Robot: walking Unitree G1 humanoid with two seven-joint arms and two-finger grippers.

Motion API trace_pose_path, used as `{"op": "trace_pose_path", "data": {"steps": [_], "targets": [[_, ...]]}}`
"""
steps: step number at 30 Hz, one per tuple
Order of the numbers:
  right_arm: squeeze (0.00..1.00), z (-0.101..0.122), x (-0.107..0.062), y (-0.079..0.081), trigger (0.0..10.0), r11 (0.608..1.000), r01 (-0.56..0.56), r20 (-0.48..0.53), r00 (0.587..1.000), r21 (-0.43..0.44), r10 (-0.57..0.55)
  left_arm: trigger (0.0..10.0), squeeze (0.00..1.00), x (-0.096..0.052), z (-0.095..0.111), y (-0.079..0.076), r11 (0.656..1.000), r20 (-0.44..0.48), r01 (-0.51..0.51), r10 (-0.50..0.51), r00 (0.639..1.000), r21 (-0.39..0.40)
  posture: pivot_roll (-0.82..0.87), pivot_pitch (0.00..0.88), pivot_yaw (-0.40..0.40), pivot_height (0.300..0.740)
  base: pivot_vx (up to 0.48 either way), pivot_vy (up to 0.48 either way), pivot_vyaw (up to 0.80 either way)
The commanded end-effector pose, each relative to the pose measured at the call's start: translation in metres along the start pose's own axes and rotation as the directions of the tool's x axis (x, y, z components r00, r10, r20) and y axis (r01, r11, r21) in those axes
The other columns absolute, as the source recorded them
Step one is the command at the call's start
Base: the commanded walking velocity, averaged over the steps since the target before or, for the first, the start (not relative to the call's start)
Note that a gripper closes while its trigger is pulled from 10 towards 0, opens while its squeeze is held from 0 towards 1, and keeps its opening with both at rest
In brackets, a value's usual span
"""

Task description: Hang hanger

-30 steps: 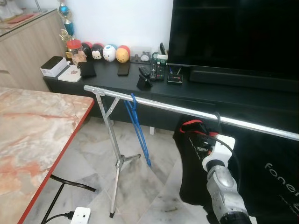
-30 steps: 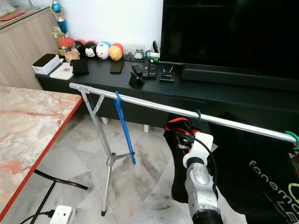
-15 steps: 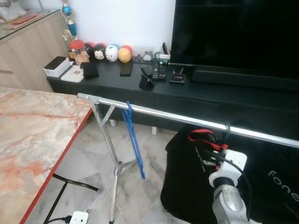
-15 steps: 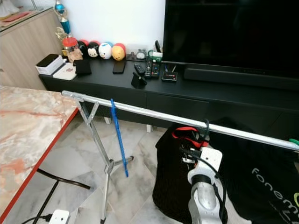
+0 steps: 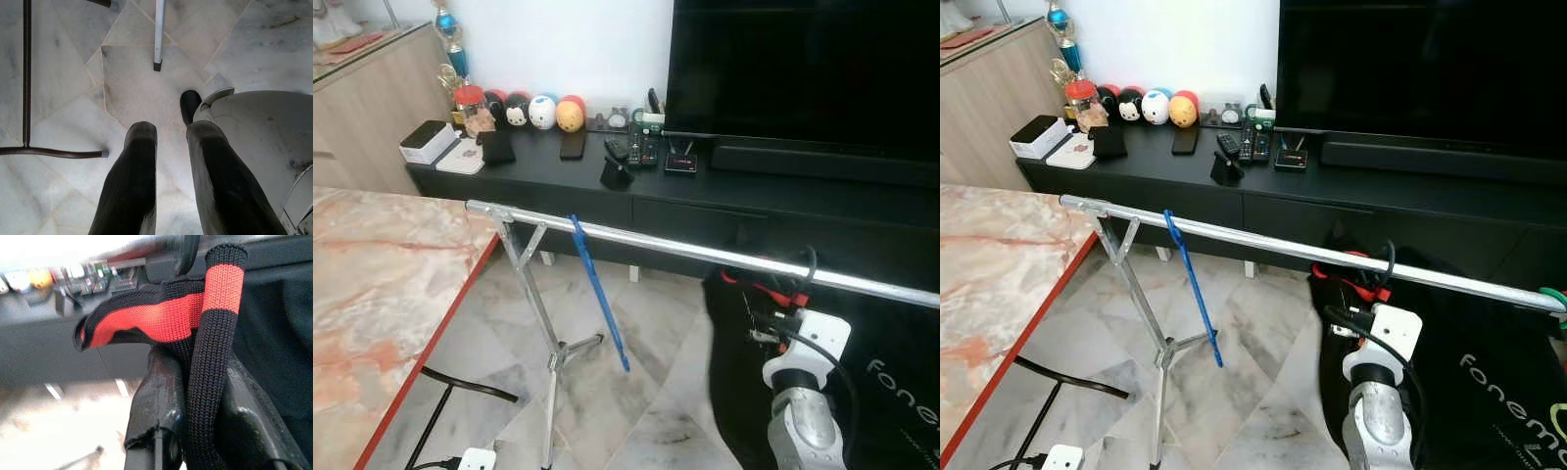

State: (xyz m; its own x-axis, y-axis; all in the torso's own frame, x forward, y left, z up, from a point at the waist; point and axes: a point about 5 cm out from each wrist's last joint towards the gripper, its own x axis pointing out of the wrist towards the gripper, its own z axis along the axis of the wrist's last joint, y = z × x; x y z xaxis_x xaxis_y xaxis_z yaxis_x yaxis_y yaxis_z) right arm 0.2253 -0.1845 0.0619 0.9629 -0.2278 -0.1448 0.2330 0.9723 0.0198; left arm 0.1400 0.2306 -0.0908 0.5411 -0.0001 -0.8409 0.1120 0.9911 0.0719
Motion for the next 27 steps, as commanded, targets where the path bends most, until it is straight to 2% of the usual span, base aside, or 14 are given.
{"op": "trace_pose_path", "data": {"steps": [1,2,5,9,12,14,16,27], "targets": [[0.0,-0.001,-0.004,-0.004,10.0,0.999,0.019,-0.016,1.0,-0.027,-0.019,10.0,0.0,-0.001,-0.005,0.001,1.0,-0.032,-0.006,0.006,0.999,-0.001,0.04,0.0,0.032,0.74,0.0,0.0,0.0],[0.0,-0.012,-0.008,-0.008,10.0,0.998,0.023,-0.07,0.997,-0.061,-0.028,10.0,0.0,-0.001,-0.005,0.001,1.0,-0.033,-0.007,0.007,0.999,-0.004,0.03,0.0,0.027,0.74,0.0,0.0,0.0],[0.0,-0.022,-0.008,-0.008,10.0,0.998,0.008,-0.111,0.994,-0.061,-0.015,10.0,0.0,0.0,-0.005,0.0,1.0,-0.032,-0.013,0.012,0.999,-0.019,0.04,0.0,0.018,0.74,0.0,0.0,0.0],[0.0,-0.035,0.0,-0.004,10.0,0.995,-0.035,-0.145,0.989,-0.092,0.021,10.0,0.0,0.0,-0.006,0.0,0.996,-0.034,-0.04,0.038,0.999,-0.076,0.04,0.0,0.001,0.74,0.0,0.0,0.0],[0.0,-0.035,0.003,-0.004,10.0,0.996,-0.036,-0.137,0.99,-0.083,0.024,10.0,0.0,0.0,-0.006,0.0,0.995,-0.034,-0.045,0.042,0.999,-0.089,0.05,0.0,-0.007,0.74,0.0,0.0,0.0],[0.0,-0.025,0.017,-0.003,10.0,0.997,-0.054,-0.089,0.995,-0.049,0.049,10.0,0.0,0.003,0.003,-0.006,0.993,0.002,-0.038,0.038,0.999,-0.114,0.06,0.0,-0.024,0.74,0.0,0.0,0.0],[0.0,-0.023,0.02,-0.002,10.0,0.997,-0.059,-0.082,0.995,-0.05,0.055,10.0,0.0,0.003,0.004,-0.007,0.993,0.005,-0.036,0.037,0.999,-0.116,0.06,0.0,-0.024,0.74,0.0,0.0,0.0],[0.0,-0.021,0.035,0.002,10.0,0.998,-0.058,-0.072,0.996,-0.033,0.055,10.0,0.0,0.003,0.0,-0.009,0.991,-0.015,-0.04,0.039,0.999,-0.129,0.07,0.0,-0.03,0.74,-0.287,0.0,0.0]]}}
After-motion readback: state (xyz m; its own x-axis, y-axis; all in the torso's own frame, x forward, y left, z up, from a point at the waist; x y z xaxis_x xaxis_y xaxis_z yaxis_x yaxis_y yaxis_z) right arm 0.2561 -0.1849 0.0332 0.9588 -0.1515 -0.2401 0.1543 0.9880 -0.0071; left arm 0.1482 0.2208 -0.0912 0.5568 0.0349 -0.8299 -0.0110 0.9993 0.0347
